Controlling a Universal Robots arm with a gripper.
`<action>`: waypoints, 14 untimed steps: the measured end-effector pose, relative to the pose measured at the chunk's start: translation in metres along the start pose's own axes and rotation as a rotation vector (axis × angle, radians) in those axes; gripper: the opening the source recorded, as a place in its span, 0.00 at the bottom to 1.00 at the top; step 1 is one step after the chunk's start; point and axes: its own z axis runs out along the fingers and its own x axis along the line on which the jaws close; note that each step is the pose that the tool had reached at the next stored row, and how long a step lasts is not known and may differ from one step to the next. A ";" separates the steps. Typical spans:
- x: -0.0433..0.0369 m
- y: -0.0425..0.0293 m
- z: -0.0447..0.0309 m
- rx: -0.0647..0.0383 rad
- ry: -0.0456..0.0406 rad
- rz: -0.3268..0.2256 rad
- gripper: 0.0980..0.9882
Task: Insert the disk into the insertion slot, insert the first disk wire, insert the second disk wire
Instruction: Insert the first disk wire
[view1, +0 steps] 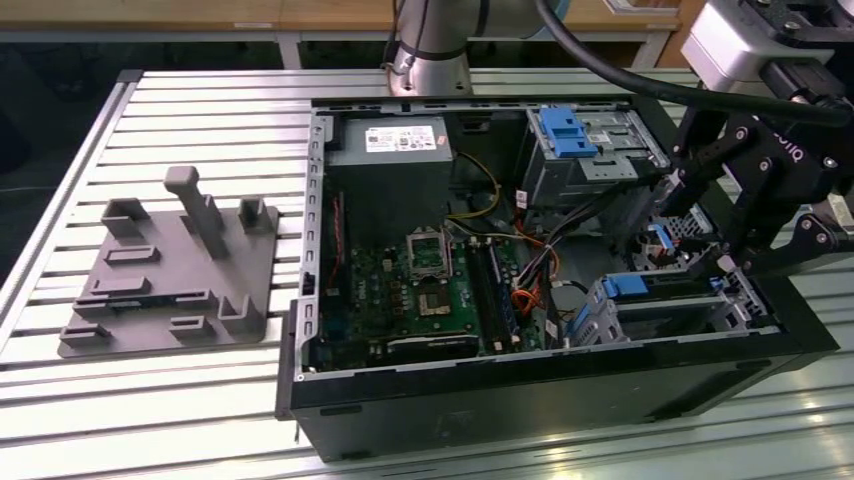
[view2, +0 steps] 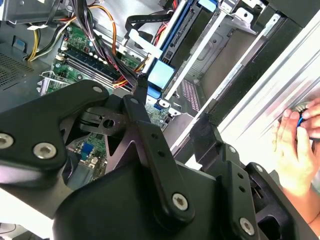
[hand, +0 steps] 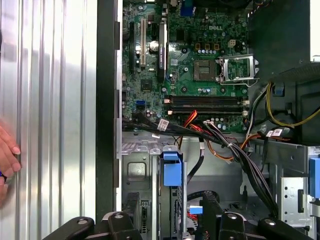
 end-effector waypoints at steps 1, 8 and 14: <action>0.0000 0.0000 0.0000 0.000 0.0000 0.000 0.58; -0.0029 -0.0094 0.0012 -0.002 0.0039 0.000 0.58; -0.0063 -0.0308 0.0036 -0.009 0.0073 0.001 0.58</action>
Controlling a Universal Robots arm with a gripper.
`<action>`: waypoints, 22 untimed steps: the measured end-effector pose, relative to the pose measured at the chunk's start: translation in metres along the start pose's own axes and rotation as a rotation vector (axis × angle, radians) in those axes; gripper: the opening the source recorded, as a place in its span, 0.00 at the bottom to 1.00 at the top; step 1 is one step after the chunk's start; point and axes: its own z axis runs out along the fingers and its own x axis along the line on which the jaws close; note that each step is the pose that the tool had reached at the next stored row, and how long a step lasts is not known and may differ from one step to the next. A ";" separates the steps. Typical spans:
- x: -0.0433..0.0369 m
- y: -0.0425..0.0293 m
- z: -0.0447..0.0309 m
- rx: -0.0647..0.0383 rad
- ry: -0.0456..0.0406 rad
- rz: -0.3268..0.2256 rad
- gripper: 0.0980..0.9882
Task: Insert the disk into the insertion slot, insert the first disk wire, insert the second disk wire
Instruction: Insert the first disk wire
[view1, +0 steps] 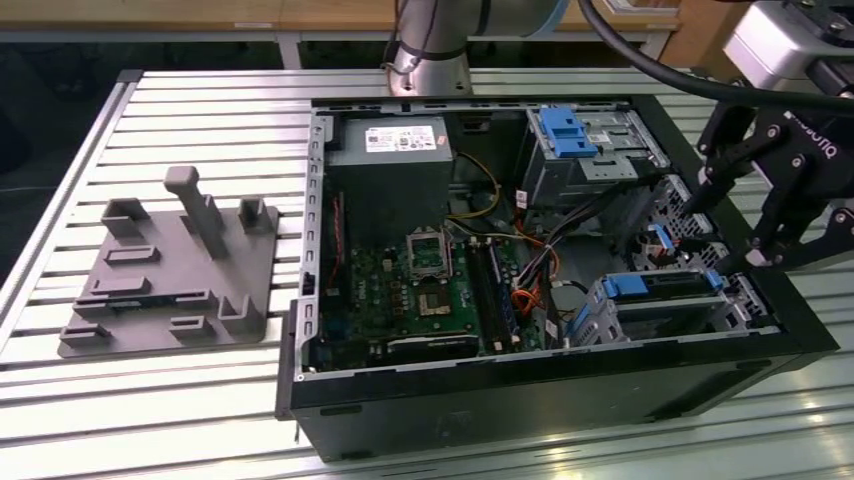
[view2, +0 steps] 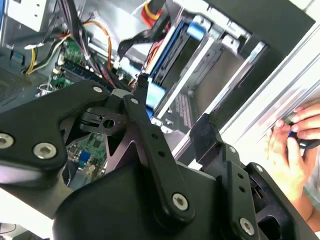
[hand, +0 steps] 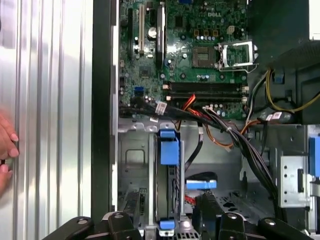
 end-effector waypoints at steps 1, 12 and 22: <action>-0.0010 -0.0039 0.0004 -0.001 0.0001 0.000 0.58; -0.0328 -0.0147 0.0126 -0.004 0.0006 0.001 0.58; -0.0412 -0.0278 0.0230 -0.003 0.0184 0.018 0.58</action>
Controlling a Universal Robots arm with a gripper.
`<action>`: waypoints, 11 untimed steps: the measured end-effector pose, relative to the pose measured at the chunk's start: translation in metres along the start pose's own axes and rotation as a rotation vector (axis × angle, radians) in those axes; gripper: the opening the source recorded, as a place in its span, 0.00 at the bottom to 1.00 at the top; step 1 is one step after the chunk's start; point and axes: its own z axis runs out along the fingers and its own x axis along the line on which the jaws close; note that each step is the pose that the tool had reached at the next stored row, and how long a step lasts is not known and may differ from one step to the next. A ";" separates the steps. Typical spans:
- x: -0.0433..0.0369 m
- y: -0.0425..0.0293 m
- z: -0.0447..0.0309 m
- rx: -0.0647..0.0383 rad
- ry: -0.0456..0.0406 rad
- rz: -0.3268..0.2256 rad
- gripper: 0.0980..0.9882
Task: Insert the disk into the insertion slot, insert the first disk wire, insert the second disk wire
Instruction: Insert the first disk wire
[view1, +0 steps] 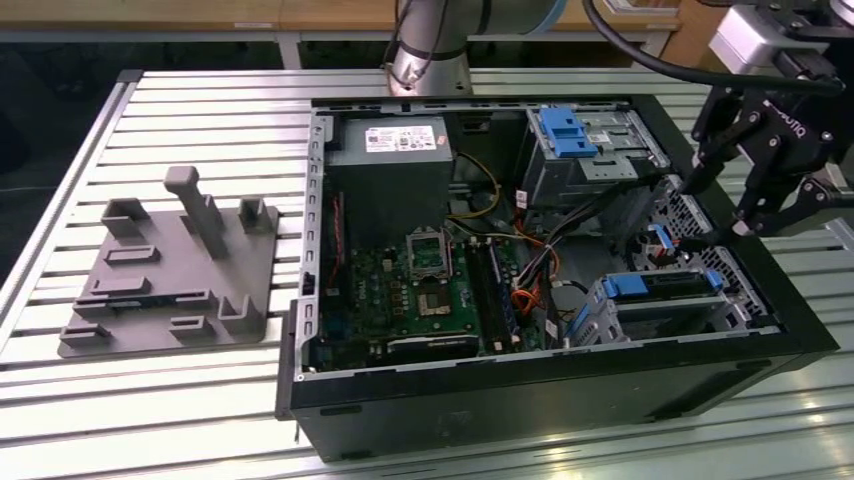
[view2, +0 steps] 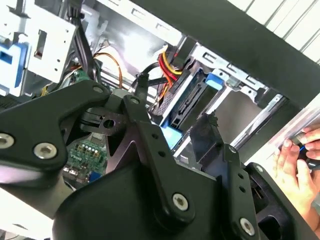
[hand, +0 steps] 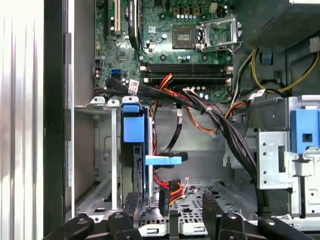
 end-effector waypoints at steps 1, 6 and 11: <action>-0.0001 -0.0012 0.0009 0.000 0.0020 0.004 0.58; -0.0004 -0.0048 0.0053 0.002 0.0117 0.037 0.49; -0.0006 -0.0076 0.0099 0.003 0.0202 0.072 0.35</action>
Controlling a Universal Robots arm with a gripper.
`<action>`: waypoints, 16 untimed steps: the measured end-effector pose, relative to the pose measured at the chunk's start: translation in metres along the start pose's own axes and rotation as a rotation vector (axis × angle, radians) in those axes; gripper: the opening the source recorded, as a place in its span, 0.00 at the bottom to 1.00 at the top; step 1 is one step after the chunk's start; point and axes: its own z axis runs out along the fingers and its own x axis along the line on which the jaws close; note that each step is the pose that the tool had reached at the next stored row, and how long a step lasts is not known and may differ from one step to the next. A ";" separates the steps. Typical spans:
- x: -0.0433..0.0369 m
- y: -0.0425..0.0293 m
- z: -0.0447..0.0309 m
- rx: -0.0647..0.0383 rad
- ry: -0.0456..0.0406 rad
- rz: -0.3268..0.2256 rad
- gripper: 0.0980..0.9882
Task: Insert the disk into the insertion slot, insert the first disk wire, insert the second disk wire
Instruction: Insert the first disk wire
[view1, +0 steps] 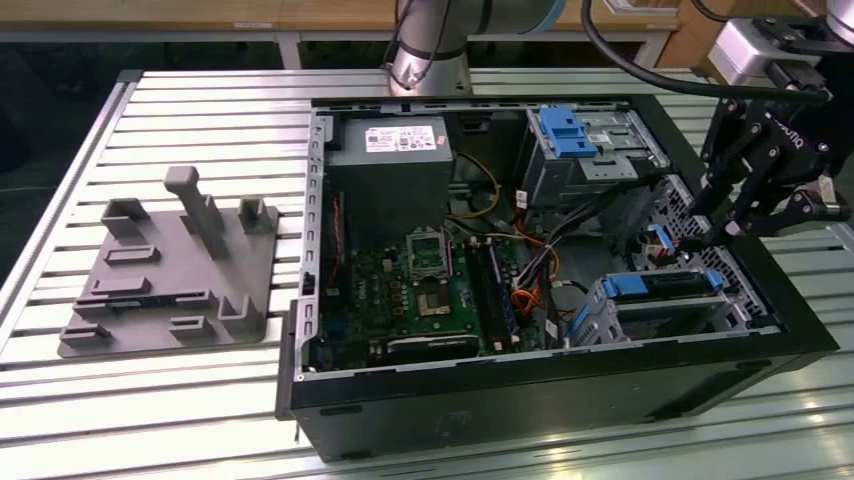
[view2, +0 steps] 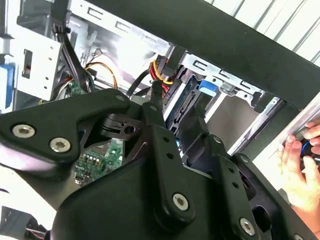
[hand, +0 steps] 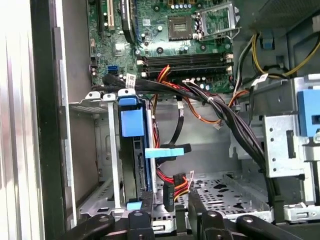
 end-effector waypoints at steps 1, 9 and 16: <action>-0.0002 -0.0005 0.0009 0.000 0.0017 0.006 0.35; -0.0220 0.0007 0.0084 -0.002 0.0404 0.015 0.35; -0.0262 -0.0034 0.0115 -0.008 0.1055 0.018 0.35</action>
